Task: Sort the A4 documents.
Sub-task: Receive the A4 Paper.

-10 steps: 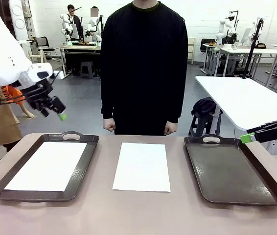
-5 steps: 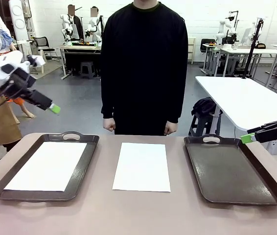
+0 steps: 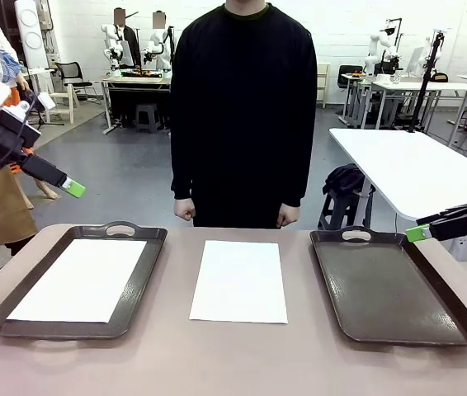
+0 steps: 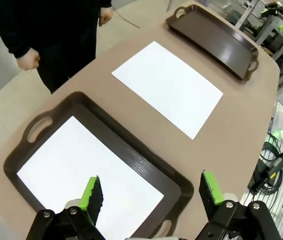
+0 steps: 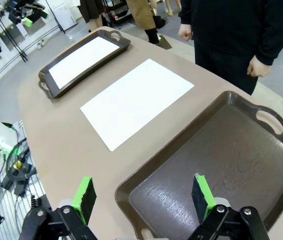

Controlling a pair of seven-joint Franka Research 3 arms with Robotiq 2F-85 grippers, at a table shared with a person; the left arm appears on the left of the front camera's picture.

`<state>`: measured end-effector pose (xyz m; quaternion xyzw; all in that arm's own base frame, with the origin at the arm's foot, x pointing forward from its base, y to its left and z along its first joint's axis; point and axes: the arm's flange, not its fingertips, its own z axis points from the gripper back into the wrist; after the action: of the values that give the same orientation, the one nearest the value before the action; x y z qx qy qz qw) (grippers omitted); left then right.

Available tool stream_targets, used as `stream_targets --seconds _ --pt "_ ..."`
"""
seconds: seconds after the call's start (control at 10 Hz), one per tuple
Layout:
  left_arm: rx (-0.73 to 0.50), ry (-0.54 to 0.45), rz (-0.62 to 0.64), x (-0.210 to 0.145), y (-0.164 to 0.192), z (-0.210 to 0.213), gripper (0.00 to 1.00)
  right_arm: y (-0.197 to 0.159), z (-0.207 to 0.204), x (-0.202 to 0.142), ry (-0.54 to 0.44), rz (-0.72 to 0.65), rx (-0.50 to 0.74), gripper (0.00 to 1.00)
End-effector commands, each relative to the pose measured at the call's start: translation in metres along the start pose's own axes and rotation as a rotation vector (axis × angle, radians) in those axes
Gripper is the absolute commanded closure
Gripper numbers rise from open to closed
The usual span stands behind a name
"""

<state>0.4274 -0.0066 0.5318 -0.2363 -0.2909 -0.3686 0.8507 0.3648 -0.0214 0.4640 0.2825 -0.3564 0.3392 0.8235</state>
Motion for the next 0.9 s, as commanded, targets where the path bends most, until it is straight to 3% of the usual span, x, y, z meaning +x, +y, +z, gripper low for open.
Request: stream_targets --seconds 0.0,0.5,0.6,0.7,0.8 --pt "0.063 0.001 -0.050 -0.005 -0.005 0.007 0.00 -0.003 -0.004 0.000 -0.034 0.016 0.012 0.00" --pt "0.077 0.002 -0.048 -0.003 0.001 0.007 0.00 -0.003 -0.004 0.000 -0.034 0.016 0.012 0.00" --pt "0.091 0.005 0.003 -0.003 0.004 0.006 0.00 -0.003 -0.004 0.000 -0.034 0.016 0.012 0.00" --pt "0.099 0.084 0.064 -0.004 0.009 0.001 0.00 -0.003 -0.004 0.000 -0.034 0.016 0.012 0.00" --pt "0.063 -0.002 -0.020 -0.001 0.001 0.009 0.00 -0.003 -0.004 0.000 -0.034 0.016 0.012 0.00"
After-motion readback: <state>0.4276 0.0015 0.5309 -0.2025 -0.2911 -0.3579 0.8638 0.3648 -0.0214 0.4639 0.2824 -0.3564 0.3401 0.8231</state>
